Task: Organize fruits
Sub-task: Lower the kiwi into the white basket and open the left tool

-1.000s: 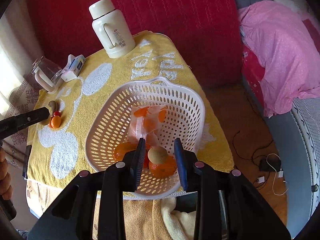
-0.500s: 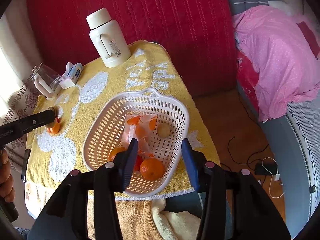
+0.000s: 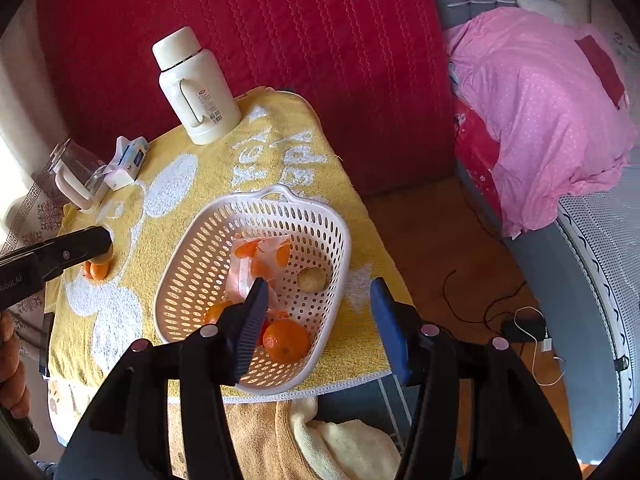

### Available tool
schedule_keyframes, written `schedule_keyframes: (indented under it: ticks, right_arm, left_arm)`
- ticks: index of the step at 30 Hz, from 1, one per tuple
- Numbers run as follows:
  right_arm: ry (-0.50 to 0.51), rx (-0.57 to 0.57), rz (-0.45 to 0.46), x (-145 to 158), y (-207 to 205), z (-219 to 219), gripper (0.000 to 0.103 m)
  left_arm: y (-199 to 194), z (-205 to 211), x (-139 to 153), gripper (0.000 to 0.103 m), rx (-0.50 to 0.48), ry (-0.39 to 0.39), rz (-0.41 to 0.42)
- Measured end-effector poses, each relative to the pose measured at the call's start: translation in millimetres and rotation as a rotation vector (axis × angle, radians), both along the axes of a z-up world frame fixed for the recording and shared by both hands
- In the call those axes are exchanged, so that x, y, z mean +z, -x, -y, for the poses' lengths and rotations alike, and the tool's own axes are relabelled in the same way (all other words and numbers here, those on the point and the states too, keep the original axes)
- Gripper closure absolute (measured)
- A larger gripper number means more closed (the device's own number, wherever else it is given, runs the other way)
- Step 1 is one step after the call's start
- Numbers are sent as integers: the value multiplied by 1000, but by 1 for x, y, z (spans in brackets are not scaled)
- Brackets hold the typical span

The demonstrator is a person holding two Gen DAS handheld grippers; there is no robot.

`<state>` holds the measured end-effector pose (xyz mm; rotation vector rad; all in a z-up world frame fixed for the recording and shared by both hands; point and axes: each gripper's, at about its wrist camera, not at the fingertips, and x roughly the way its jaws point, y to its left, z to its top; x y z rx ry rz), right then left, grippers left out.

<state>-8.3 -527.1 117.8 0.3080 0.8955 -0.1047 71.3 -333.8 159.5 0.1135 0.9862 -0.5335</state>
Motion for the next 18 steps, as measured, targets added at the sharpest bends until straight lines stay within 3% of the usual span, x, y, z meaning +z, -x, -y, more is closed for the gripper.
schedule_keyframes:
  ticks: [18]
  right_arm:
    - [2,-37,3,1,9,7,42]
  left_arm:
    - [9,31,4,77,-77,4,16]
